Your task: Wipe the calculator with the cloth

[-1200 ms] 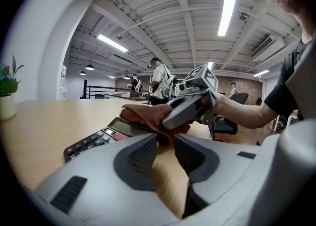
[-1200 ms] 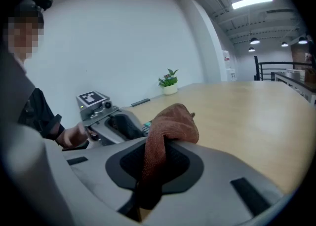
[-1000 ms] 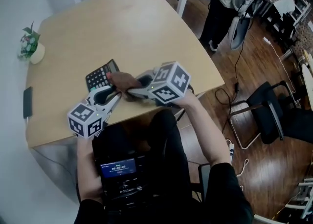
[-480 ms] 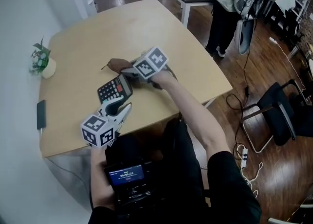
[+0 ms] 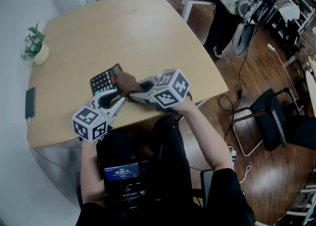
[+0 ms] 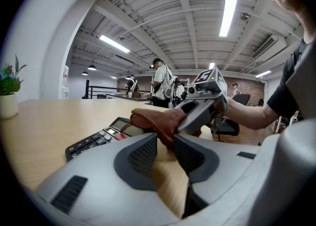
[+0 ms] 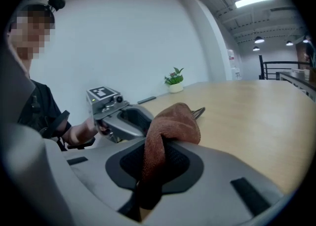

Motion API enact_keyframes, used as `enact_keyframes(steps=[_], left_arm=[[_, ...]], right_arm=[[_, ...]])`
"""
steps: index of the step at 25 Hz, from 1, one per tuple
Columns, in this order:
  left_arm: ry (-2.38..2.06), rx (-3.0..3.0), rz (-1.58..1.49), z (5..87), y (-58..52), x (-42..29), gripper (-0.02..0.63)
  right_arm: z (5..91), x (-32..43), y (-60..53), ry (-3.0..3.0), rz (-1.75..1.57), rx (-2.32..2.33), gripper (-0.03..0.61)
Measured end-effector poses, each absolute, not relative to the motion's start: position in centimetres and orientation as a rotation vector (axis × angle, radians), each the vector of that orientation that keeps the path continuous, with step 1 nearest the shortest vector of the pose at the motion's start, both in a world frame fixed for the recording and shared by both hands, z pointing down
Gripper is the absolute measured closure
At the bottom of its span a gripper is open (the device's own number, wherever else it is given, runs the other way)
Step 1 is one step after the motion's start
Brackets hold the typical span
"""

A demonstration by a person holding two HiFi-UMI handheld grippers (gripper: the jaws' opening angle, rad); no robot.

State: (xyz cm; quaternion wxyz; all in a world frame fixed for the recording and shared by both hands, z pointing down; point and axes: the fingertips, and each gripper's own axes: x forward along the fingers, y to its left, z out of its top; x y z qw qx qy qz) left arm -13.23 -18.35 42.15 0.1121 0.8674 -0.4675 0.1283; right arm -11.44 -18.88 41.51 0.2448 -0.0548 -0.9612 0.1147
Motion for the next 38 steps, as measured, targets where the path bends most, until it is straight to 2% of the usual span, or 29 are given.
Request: enact_keyframes(steps=[4,11,17,22,29,32,35,38], left_arm=[[-1.375,2.545,0.374,42.2,-18.4,-13.2,0.499],[-1.391,2.532,0.373,42.5,-18.5,-13.3,0.499],[-1.423,2.511,0.353,42.4,-17.8,-14.3,0.499],[-1.453,2.49,0.336,42.2,-17.5,-18.7,0.497],[-1.349,2.478,0.098,40.5,-20.0,-23.9,0.497],[-1.418,2.467,0.013,39.4,-18.9,-25.1,0.497],[-1.446,2.535,-0.005,37.8,-14.8,-23.3,0.534],[-1.312,2.617,0.121,38.8,-12.5,-18.9,0.54]], right_arm=[[40.3,-10.5,-17.9,-2.626,0.302,-0.195,0.52],[38.0,-14.8,-32.7,-2.724,0.264,0.321,0.52],[42.3,-22.1,-31.9,-2.601,0.389,-0.023,0.522],[42.2,-20.2,-28.6,-2.506,0.37,-0.177,0.525],[42.0,-15.6,-22.2,-2.626,0.658,-0.066,0.525],[40.8,-14.1,-23.1,-2.693,0.673,0.051,0.523],[40.4,-12.7,-25.9,-2.685,0.61,0.191,0.523],[40.8,-14.0,-27.6,-2.655,0.582,0.217,0.523]])
